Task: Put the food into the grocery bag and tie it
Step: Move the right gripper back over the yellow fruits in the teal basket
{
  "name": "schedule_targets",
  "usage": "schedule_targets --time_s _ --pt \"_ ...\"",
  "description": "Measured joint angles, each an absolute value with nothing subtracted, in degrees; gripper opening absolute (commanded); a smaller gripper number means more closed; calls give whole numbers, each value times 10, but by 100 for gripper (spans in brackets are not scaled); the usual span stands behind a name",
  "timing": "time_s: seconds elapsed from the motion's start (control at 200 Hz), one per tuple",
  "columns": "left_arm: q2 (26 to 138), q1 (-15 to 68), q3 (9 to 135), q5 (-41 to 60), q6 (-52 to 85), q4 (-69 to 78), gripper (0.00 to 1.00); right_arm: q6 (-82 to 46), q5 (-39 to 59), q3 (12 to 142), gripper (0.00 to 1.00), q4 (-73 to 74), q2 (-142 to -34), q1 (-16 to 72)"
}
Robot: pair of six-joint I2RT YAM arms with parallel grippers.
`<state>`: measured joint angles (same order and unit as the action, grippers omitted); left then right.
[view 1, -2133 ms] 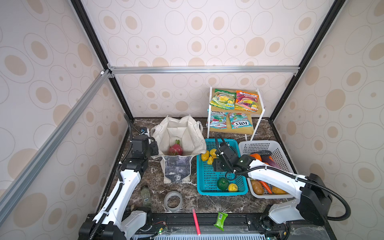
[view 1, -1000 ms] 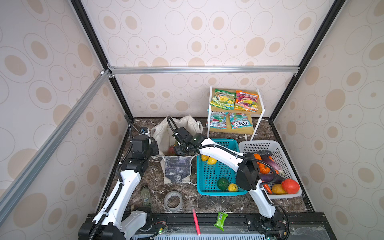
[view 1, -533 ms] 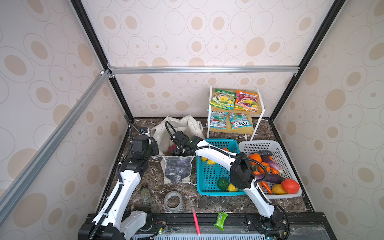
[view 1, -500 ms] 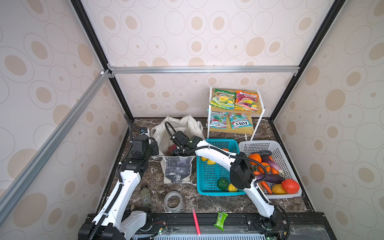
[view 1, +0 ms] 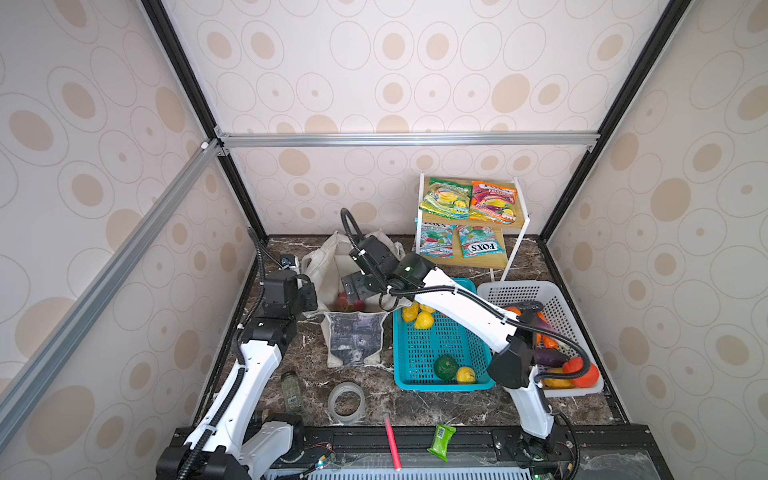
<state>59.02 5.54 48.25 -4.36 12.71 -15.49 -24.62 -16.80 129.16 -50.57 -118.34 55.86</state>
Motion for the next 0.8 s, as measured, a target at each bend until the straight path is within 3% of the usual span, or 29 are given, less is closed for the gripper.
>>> schedule_targets --time_s 0.285,0.455,0.63,0.8 --pt "590 55 482 -36 132 -154 0 -367 -335 1186 100 -578 -997 559" --pt "590 55 482 -28 135 -154 0 -333 -302 979 100 -524 -841 545" --pt "590 55 482 -28 135 -153 0 -363 -270 723 100 -407 -697 475" --pt "590 55 482 -27 137 -153 0 -443 -234 575 96 -337 -641 393"
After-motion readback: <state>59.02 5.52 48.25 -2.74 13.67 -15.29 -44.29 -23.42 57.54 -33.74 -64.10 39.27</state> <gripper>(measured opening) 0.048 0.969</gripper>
